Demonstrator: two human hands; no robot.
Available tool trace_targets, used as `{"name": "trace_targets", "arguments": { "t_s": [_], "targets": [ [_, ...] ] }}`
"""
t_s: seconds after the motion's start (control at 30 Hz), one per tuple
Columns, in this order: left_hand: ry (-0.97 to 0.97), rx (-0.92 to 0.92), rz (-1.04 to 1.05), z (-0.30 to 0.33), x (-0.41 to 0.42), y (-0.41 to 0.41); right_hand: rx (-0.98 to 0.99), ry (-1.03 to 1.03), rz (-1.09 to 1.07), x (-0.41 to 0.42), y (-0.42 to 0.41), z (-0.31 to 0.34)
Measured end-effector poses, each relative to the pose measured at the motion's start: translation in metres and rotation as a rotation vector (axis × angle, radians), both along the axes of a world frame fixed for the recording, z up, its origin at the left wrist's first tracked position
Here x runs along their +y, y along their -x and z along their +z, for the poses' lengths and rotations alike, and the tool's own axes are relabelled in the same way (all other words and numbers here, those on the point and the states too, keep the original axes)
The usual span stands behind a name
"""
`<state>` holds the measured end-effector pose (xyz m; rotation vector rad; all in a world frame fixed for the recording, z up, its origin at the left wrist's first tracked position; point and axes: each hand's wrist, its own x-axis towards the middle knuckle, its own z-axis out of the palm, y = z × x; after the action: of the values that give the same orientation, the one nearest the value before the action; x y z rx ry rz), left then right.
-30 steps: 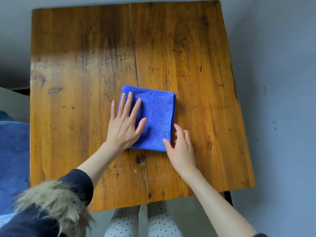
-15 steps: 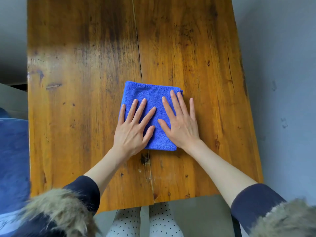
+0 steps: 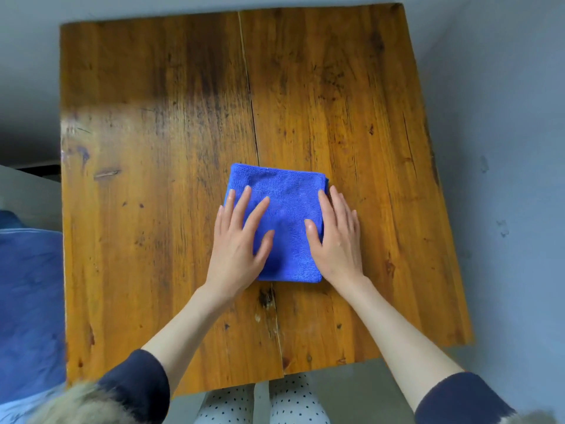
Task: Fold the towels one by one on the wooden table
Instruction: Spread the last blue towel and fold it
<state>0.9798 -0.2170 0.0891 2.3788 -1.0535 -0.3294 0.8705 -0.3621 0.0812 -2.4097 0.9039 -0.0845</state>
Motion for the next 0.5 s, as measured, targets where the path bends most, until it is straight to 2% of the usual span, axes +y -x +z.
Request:
{"name": "trace_targets", "arguments": {
  "t_s": [0.1, 0.23, 0.5],
  "targets": [
    [0.158, 0.128, 0.251, 0.008, 0.005, -0.01, -0.092, -0.094, -0.232, 0.005, 0.01, 0.007],
    [0.137, 0.343, 0.465, 0.009, 0.01, -0.024, -0.024, -0.235, -0.335, 0.005, 0.009, 0.012],
    [0.037, 0.535, 0.546, 0.006, 0.017, -0.034, 0.198, -0.547, -0.565, -0.004, -0.014, 0.015]
  ]
}}
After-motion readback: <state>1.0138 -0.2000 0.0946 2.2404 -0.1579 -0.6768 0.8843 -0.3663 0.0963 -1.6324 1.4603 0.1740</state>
